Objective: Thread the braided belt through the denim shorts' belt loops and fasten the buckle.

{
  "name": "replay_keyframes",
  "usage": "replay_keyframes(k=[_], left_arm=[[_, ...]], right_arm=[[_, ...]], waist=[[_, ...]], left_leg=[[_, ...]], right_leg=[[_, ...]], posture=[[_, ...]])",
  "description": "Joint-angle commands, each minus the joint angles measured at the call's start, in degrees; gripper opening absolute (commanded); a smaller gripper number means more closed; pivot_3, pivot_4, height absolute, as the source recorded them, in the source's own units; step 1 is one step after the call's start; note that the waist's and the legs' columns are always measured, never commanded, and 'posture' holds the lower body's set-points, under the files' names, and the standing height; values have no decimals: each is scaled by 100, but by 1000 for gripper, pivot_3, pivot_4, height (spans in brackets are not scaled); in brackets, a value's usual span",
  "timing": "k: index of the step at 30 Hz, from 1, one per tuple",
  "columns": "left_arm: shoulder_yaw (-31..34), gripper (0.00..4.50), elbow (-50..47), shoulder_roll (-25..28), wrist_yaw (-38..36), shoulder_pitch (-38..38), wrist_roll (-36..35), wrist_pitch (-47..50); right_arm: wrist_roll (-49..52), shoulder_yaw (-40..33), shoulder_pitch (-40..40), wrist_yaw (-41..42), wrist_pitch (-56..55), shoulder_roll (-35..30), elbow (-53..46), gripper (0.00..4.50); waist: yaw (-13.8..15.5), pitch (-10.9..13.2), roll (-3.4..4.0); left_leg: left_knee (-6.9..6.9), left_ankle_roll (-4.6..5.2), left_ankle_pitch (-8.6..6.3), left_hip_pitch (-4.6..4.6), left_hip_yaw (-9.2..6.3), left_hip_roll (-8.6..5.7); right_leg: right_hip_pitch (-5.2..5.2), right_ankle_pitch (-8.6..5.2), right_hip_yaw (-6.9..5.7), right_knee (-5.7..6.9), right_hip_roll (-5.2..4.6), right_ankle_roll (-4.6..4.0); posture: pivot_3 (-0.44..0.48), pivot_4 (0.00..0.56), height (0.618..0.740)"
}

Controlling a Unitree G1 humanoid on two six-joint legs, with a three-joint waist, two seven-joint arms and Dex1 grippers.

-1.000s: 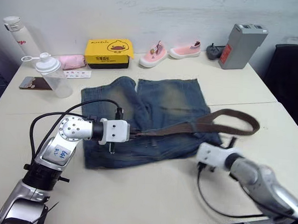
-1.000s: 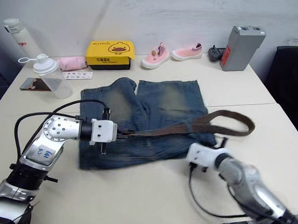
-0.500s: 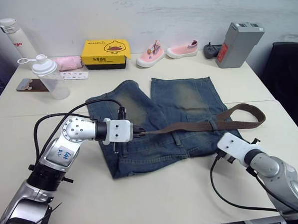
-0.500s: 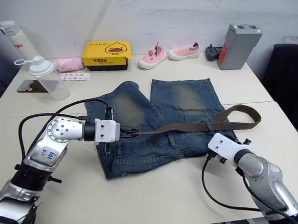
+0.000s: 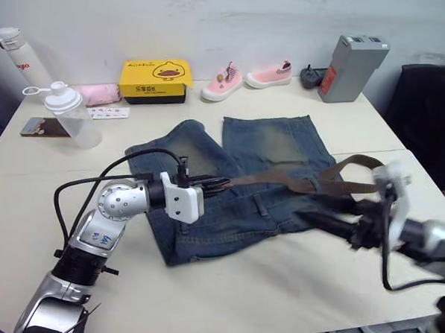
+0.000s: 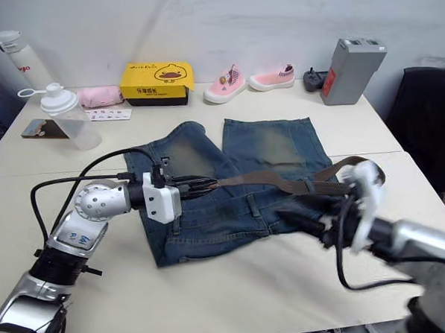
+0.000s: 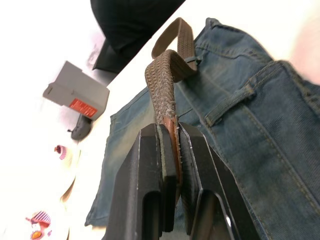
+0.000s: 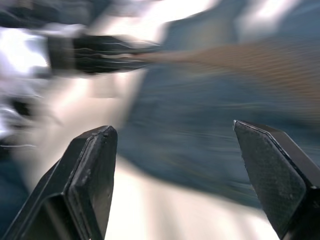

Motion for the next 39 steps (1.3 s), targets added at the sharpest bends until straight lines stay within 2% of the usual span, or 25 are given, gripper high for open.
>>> replay_keyframes(k=[1, 2, 5, 8, 14, 15, 17, 18, 19, 24, 25, 27, 29, 30, 32, 33, 35, 39], left_arm=[[-6, 0, 11, -42, 136, -55, 24, -223], [-25, 0, 19, -35, 111, -64, 12, -234], [-23, 0, 44, -8, 102, -76, -4, -274], [-22, 0, 45, 6, 93, -101, -22, -259], [-51, 0, 43, 21, 79, -115, 3, -271], [-50, 0, 33, 18, 77, -121, -5, -272], [-52, 0, 20, 14, 68, -121, -28, -277], [-54, 0, 17, 15, 64, -117, -34, -289], [-55, 0, 16, 15, 59, -114, -43, -294], [-70, 0, -42, -4, 25, -108, -119, -312], [-72, 0, -59, -8, 1, -101, -162, -287], [-65, 0, -205, 11, -214, 17, -549, 44], [-27, 939, -398, 30, -385, 142, -947, 507], [-14, 1237, -466, 42, -439, 173, -1055, 680], [94, 1919, -790, 145, -600, 343, -1607, 1620], [160, 2450, -978, 244, -727, 452, -1972, 2114], [323, 3235, -1256, 446, -905, 680, -2564, 2892], [524, 3235, -1415, 785, -1091, 1069, -2829, 3446]], right_arm=[[3927, 1407, 631, -4788, -2578, 651, 699, 3948], [4485, 1762, 598, -5815, -3353, 878, 792, 3948], [4965, 2350, 426, -7315, -4555, 1355, 640, 3948], [4978, 2731, 425, -7983, -5131, 1567, 499, 3948], [4978, 2916, 476, -8387, -5736, 1513, 362, 3948], [4978, 2933, 477, -8417, -5795, 1495, 346, 3573], [4978, 2958, 481, -8440, -5881, 1472, 317, 3283], [4978, 2973, 482, -8423, -5912, 1443, 303, 2671], [4978, 2984, 482, -8409, -5937, 1427, 294, 2444], [4978, 3027, 471, -8350, -6082, 1347, 331, 276], [4978, 3030, 466, -8327, -6109, 1340, 340, 130], [4978, 2977, 474, -8233, -6192, 1341, 374, 130], [4938, 2816, 528, -8016, -6147, 1106, 465, 0], [4911, 2764, 555, -7928, -6125, 1009, 496, 0], [4700, 2533, 744, -7493, -5992, 641, 629, 0], [4551, 2427, 868, -7259, -5912, 420, 720, 0], [4296, 2266, 1081, -6827, -5777, 29, 875, 0], [3696, 2161, 1247, -6210, -5649, -426, 1209, 0]], waist=[[7, -7, 17], [-7, -3, 9], [-70, 9, 11], [-74, 4, 16], [-69, 3, 18], [-69, 3, 18], [-72, 3, 18], [-73, 3, 18], [-74, 2, 20], [-72, 0, 24], [-72, 0, 24], [-73, 0, 24], [-77, 0, 25], [-76, 0, 26], [-59, -1, 29], [-59, -1, 29], [-63, -1, 30], [-71, 4, 44]], left_leg=[[5, 0, 1, -9, 0, -8], [1, 6, 7, -8, -5, -4], [4, 4, 8, -13, 21, -19], [2, 4, 8, -4, 20, -11], [0, 11, 5, -12, 16, -10], [0, 12, 4, -11, 15, -9], [0, 13, 3, -11, 12, -5], [-1, 18, 1, -9, 9, -3], [-2, 21, -1, -9, 8, -3], [-3, 41, -12, -9, 1, 9], [-3, 42, -12, -9, 1, 11], [-3, 43, -13, -9, 1, 12], [-3, 43, -13, -9, 1, 13], [-3, 45, -14, -9, 1, 18], [-2, 53, -19, -10, -1, 17], [-1, 58, -21, -11, 0, 17], [-2, 60, -23, -10, 1, 17], [-1, 64, -25, -8, 7, 16]], right_leg=[[-15, 2, 1, 10, -12, 3], [-22, 2, 1, 35, -28, 3], [-24, 15, 1, 16, -27, 27], [-23, 19, 3, 4, -16, 36], [-34, 19, 11, 3, -17, 35], [-34, 19, 11, 2, -16, 35], [-34, 19, 12, 1, -16, 35], [-34, 19, 14, 0, -16, 35], [-34, 19, 15, 0, -16, 35], [-36, 19, 16, 0, -17, 34], [-36, 18, 17, -1, -18, 33], [-36, 18, 17, -1, -18, 33], [-36, 18, 17, -1, -19, 33], [-36, 18, 18, -1, -19, 32], [-35, 17, 19, -3, -26, 30], [-34, 16, 21, -7, -26, 29], [-33, 16, 23, -8, -25, 28], [-33, 12, 28, -8, -22, 21]], posture=[[0, 150, 739], [0, 150, 739], [0, 150, 739], [0, 150, 739], [0, 150, 739], [0, 150, 739], [0, 150, 739], [0, 150, 739], [0, 150, 739], [0, 150, 739], [0, 150, 739], [0, 150, 739], [0, 150, 739], [0, 150, 739], [0, 150, 739], [0, 150, 739], [0, 150, 739], [0, 150, 739]])
